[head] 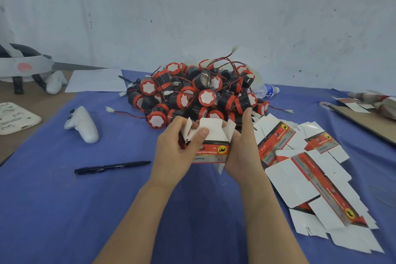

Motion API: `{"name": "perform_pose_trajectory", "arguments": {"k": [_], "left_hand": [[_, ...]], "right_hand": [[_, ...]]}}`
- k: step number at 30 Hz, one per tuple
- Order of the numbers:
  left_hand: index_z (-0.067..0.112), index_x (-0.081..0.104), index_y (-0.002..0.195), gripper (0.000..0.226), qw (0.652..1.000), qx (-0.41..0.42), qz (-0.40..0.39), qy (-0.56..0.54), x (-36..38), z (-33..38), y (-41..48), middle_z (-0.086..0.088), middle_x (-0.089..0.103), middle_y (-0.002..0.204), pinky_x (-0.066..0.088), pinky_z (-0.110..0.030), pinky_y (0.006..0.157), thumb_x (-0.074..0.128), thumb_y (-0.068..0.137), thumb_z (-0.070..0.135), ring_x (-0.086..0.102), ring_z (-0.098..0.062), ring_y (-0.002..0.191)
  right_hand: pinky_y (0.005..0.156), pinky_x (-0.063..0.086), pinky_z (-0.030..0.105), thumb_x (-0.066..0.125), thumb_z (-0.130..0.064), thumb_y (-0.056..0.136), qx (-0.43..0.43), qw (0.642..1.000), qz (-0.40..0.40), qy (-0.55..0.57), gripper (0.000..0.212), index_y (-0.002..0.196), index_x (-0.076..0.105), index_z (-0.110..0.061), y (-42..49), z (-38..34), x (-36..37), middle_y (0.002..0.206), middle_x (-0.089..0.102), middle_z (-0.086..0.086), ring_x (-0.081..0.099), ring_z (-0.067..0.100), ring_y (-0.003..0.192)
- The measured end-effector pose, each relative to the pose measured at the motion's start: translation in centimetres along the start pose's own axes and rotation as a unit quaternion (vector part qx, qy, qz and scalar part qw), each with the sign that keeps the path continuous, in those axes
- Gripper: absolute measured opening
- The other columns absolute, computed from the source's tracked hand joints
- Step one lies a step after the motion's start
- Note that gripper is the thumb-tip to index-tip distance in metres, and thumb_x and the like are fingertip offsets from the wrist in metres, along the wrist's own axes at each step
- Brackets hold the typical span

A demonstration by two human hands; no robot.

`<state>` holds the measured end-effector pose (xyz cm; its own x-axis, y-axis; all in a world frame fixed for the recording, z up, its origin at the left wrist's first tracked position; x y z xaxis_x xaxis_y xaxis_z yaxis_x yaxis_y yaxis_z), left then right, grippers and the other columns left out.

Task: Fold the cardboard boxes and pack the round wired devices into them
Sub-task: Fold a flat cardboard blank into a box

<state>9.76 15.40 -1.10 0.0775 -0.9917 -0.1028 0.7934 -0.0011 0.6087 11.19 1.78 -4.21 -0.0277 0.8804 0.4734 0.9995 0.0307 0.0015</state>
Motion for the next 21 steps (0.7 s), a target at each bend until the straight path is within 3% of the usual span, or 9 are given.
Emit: {"name": "perform_pose_trajectory", "arguments": {"k": [3, 7, 12, 14, 17, 19, 21], "left_hand": [[0.026, 0.044, 0.073, 0.03, 1.0, 0.0, 0.006, -0.028, -0.3, 0.0, 0.1, 0.021, 0.064, 0.079, 0.05, -0.016, 0.054, 0.06, 0.079, 0.05, 0.067, -0.002, 0.078], [0.035, 0.047, 0.072, 0.025, 1.0, 0.023, -0.007, -0.004, 0.1, 0.5, -0.1, 0.016, 0.062, 0.075, 0.049, -0.015, 0.054, 0.063, 0.081, 0.052, 0.066, -0.006, 0.075], [0.019, 0.055, 0.085, 0.043, 0.997, 0.039, -0.014, 0.067, 0.4, 1.0, -0.2, 0.007, 0.059, 0.074, 0.053, -0.029, 0.056, 0.06, 0.078, 0.061, 0.062, -0.014, 0.074], [0.015, 0.056, 0.087, 0.042, 0.997, 0.042, -0.008, 0.071, 0.4, 1.2, -0.2, 0.006, 0.06, 0.076, 0.053, -0.03, 0.057, 0.059, 0.078, 0.057, 0.062, -0.013, 0.076], [0.023, 0.056, 0.084, 0.032, 0.998, 0.033, -0.013, 0.047, 0.4, 1.5, -0.2, 0.012, 0.062, 0.079, 0.05, -0.018, 0.056, 0.061, 0.078, 0.054, 0.062, -0.007, 0.078], [0.028, 0.055, 0.083, 0.029, 0.999, 0.028, -0.024, 0.025, 0.5, 1.6, -0.2, 0.019, 0.063, 0.083, 0.048, -0.013, 0.057, 0.065, 0.078, 0.055, 0.063, -0.003, 0.08], [0.026, 0.057, 0.086, 0.032, 0.998, 0.04, -0.039, 0.032, 0.8, 1.9, -0.4, 0.013, 0.064, 0.084, 0.051, -0.02, 0.058, 0.061, 0.077, 0.057, 0.062, -0.008, 0.079]], "right_hand": [[0.083, 0.057, 0.038, 0.047, -0.068, 0.073, 0.002, 1.0, 0.002, -0.022, 0.068, 0.115, 0.066, -0.017, 0.0, 0.2, 0.1, 0.106, 0.072, 0.01, 0.07, 0.025, 0.096], [0.081, 0.056, 0.04, 0.056, -0.044, 0.091, 0.001, 0.993, 0.071, -0.093, 0.031, 0.099, 0.07, -0.018, 0.1, 0.1, -1.1, 0.089, 0.075, 0.009, 0.072, 0.023, 0.08], [0.085, 0.054, 0.045, 0.052, -0.032, 0.096, 0.058, 0.992, 0.059, -0.1, 0.036, 0.123, 0.061, -0.01, -0.1, 0.6, -2.0, 0.111, 0.07, 0.016, 0.065, 0.035, 0.106], [0.08, 0.057, 0.042, 0.056, -0.034, 0.092, 0.061, 0.993, 0.053, -0.083, 0.036, 0.119, 0.064, -0.01, -0.1, 0.6, -2.0, 0.107, 0.071, 0.015, 0.069, 0.032, 0.099], [0.068, 0.059, 0.037, 0.064, -0.042, 0.079, 0.056, 0.995, 0.066, -0.05, 0.034, 0.097, 0.07, -0.014, 0.0, 0.7, -1.9, 0.092, 0.074, 0.013, 0.072, 0.026, 0.078], [0.069, 0.058, 0.039, 0.07, -0.047, 0.065, 0.059, 0.994, 0.081, -0.031, 0.045, 0.093, 0.07, -0.013, 0.0, 0.8, -2.0, 0.094, 0.074, 0.016, 0.071, 0.029, 0.078], [0.067, 0.059, 0.038, 0.075, -0.05, 0.049, 0.07, 0.992, 0.1, -0.014, 0.065, 0.098, 0.069, -0.007, 0.0, 1.0, -2.2, 0.1, 0.072, 0.018, 0.07, 0.031, 0.08]]}}
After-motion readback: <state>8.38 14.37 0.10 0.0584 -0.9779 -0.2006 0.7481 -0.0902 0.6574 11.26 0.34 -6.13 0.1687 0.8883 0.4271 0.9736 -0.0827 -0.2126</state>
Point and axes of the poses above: each hand's wrist, its own y-axis towards the middle knuckle, its own x-axis out of the palm, z = x × y, the point moved 8 cm from there along y, towards the middle knuckle
